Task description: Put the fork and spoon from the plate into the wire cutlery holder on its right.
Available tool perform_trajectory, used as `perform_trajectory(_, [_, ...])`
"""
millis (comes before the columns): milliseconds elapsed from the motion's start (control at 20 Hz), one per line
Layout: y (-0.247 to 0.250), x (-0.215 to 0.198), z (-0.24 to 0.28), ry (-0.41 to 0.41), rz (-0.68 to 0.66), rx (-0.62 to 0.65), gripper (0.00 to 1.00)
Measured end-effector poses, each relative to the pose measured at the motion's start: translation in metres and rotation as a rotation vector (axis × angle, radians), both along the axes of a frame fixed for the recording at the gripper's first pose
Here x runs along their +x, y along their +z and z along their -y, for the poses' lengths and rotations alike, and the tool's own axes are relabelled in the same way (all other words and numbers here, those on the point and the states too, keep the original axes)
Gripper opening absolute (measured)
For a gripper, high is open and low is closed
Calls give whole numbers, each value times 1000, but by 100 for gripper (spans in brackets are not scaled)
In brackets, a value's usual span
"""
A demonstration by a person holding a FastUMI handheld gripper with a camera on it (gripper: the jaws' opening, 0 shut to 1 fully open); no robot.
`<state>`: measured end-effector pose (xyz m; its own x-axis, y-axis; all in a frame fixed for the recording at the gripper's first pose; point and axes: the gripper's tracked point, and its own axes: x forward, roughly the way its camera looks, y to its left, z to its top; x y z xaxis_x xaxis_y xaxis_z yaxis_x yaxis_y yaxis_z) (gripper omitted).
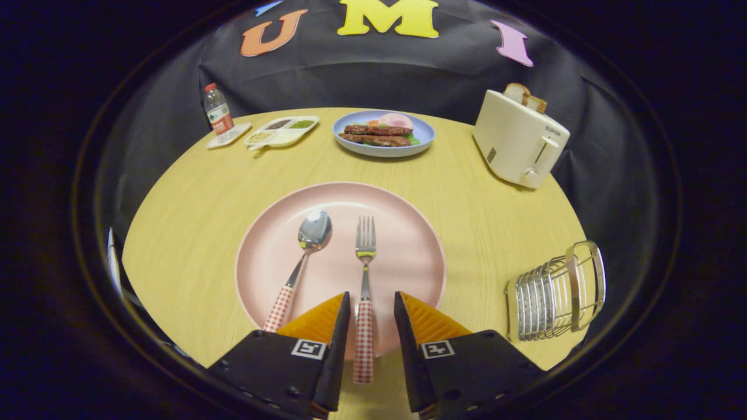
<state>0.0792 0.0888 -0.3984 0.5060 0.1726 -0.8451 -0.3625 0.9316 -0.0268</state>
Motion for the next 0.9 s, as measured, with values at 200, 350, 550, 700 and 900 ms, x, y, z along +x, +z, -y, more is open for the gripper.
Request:
perform_trajectory(200, [1, -7, 0, 1, 8, -22, 10])
perform_trajectory(350, [-2, -10, -1, -20, -8, -20, 8])
perform_trajectory(550, [17, -22, -2, -28, 0, 9, 8])
perform_trajectory(700, [40, -30, 2, -30, 34, 5, 7])
perform_trajectory(900, [73, -42, 20, -90, 77, -11, 7])
